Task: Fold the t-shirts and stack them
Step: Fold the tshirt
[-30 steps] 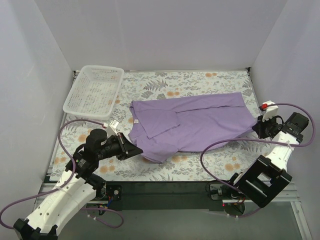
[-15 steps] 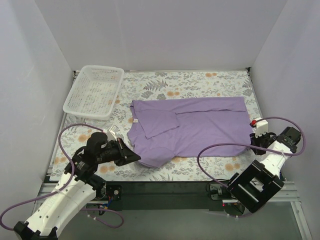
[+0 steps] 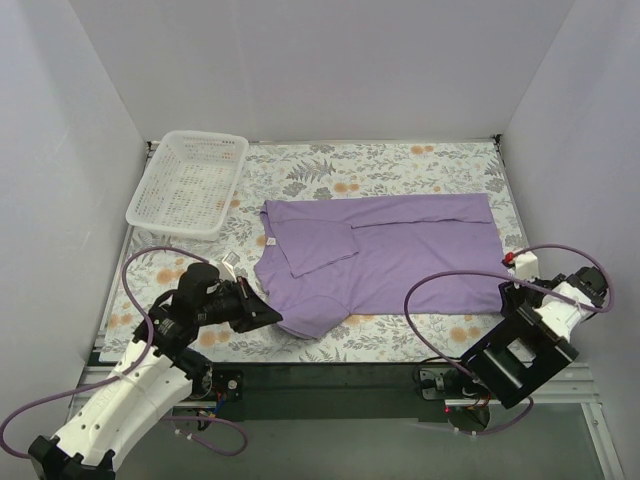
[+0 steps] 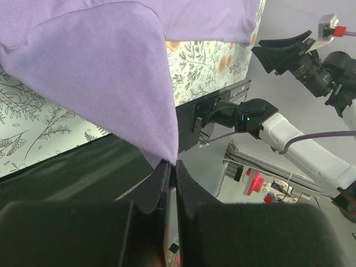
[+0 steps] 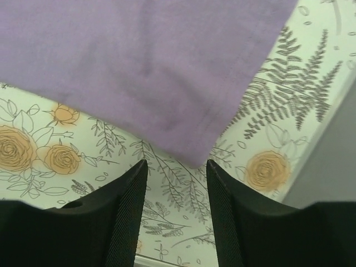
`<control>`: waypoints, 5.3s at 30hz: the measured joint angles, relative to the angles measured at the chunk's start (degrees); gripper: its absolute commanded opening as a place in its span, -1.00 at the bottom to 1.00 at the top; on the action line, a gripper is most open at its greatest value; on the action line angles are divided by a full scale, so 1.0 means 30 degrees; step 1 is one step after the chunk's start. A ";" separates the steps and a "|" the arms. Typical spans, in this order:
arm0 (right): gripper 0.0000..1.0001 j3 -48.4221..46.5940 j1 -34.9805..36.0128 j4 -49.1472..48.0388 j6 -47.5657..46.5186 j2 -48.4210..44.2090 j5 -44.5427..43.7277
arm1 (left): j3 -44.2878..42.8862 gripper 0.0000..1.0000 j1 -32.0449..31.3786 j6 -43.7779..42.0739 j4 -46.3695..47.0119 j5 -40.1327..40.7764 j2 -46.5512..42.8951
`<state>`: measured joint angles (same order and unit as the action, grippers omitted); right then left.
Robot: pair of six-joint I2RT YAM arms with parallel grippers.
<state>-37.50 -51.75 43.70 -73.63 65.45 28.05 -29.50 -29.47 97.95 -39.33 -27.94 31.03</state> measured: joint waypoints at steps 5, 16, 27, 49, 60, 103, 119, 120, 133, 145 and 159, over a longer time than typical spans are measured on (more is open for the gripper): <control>0.11 -0.0051 0.0000 0.0117 -0.0474 0.3060 0.0095 | 0.0459 -1.00 0.0000 0.0000 0.0408 -0.0248 0.0138; 0.08 -0.0634 0.0000 -0.0495 -0.0466 0.4473 0.0124 | 0.0794 -1.00 0.0000 -0.0036 0.0772 -0.0459 0.0437; -0.97 -0.0634 -0.0007 -0.1719 -0.0772 0.4656 -0.0255 | 0.0889 -1.00 0.0000 -0.0044 0.0845 -0.0546 0.0481; -0.97 -0.2776 0.0000 0.1275 -0.0590 0.1545 0.1800 | 0.0306 -1.00 0.0000 -0.0044 0.0823 -0.0124 0.0350; -0.97 -0.4663 0.0423 0.2004 0.0262 0.3483 0.2951 | -0.0969 -1.00 0.0000 0.0459 0.3184 0.0714 0.1625; -0.97 -0.9879 0.6951 -0.4692 1.2670 1.0965 0.2914 | -1.0717 -1.00 0.5384 -0.2863 0.9114 -0.0408 1.8469; -0.97 -1.0098 0.7351 -0.5646 1.4010 1.1832 0.1676 | -1.2896 -1.00 0.5523 -0.3781 0.8954 -0.1078 2.0684; -0.97 -1.0091 0.7351 -0.5661 1.4069 1.1839 0.1588 | -1.2998 -1.00 0.5523 -0.3840 0.8969 -0.1064 2.0808; -0.97 -1.0098 0.7431 -0.6302 1.4863 1.2218 0.0029 | -1.3653 -1.00 0.5603 -0.4124 0.8743 -0.0415 2.1136; -0.97 -1.0091 0.7439 -0.6652 1.5052 1.2218 -0.0758 | -1.3653 -1.00 0.6076 -0.4408 0.8604 0.0124 2.1143; -0.97 -1.0098 0.7439 -0.6666 1.5154 1.2225 -0.0758 | -1.3835 -1.00 0.6098 -0.4597 0.8510 -0.0066 2.1748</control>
<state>-67.79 -29.43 23.70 -28.16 102.13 25.78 -71.00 -11.18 84.16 -13.80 -28.14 96.27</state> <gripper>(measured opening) 0.021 0.022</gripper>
